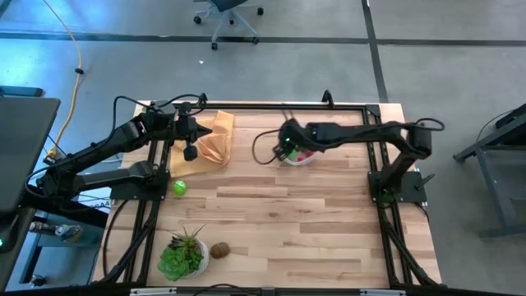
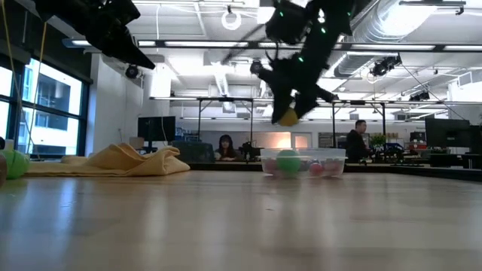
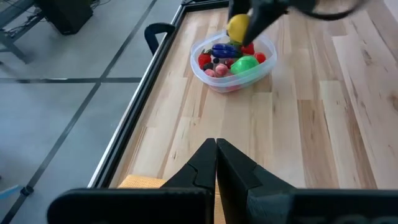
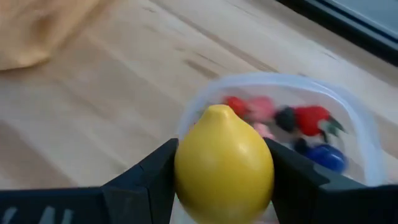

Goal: Pick and placing Produce into tupperware
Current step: Put the yellow lemon into the transparent container

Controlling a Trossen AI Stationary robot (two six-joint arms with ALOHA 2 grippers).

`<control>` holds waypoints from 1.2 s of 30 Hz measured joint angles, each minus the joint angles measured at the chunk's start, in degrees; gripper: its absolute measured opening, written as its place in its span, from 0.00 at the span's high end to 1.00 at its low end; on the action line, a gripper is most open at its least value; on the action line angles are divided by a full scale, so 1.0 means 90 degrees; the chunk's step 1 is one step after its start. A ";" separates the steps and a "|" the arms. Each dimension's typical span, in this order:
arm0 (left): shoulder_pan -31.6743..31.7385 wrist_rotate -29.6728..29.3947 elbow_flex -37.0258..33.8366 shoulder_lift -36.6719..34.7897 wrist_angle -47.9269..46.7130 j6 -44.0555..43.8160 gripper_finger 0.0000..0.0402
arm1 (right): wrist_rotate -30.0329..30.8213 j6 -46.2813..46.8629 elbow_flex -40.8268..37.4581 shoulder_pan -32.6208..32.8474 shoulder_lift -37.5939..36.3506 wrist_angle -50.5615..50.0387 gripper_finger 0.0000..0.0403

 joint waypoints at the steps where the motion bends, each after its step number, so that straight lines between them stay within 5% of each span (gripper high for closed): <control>1: 0.0000 0.0000 0.0001 0.0000 -0.0001 -0.0001 0.99 | -0.0035 0.0035 -0.0182 -0.0112 -0.0077 0.0056 0.53; 10: 0.0000 0.0000 0.0001 0.0000 -0.0002 -0.0001 0.99 | -0.0607 -0.0062 -0.0678 -0.0871 0.0047 0.0410 0.53; 36: -0.0002 0.0000 0.0002 -0.0002 -0.0001 -0.0001 0.99 | -0.0968 -0.0328 -0.0671 -0.1243 0.0659 0.0675 0.47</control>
